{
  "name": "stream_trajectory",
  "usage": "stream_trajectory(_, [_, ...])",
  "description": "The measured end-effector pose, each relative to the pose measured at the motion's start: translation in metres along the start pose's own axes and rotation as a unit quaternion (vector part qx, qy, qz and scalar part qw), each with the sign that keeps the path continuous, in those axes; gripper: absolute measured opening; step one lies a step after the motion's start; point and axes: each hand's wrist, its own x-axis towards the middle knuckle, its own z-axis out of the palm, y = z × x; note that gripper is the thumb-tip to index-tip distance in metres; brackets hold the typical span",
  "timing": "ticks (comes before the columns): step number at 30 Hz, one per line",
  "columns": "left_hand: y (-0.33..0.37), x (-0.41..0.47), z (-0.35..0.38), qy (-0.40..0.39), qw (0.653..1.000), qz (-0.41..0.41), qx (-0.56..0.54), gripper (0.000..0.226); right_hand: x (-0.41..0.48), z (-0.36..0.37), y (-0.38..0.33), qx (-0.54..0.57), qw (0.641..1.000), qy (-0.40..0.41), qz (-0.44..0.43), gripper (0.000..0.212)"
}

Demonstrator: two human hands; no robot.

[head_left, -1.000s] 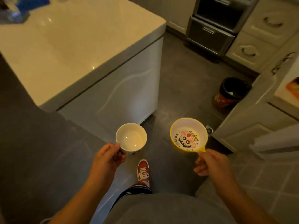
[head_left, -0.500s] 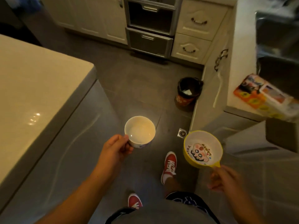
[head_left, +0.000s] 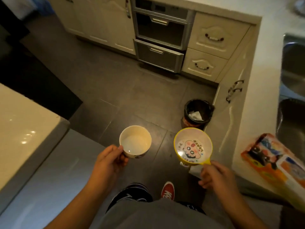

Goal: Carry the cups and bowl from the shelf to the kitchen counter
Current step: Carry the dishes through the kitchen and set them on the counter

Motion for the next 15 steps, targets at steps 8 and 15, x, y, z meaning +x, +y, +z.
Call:
stream_trajectory(8, [0.040,0.094,-0.019,0.090,0.995,0.013,-0.042,0.022,0.110,0.067,-0.103,-0.027,0.998,-0.053,-0.037,0.025])
stream_trajectory(15, [0.090,0.213,-0.012,0.072,0.995,0.023,-0.060,0.034,0.194,0.100,-0.181,-0.051,0.998,-0.036,-0.031,0.028])
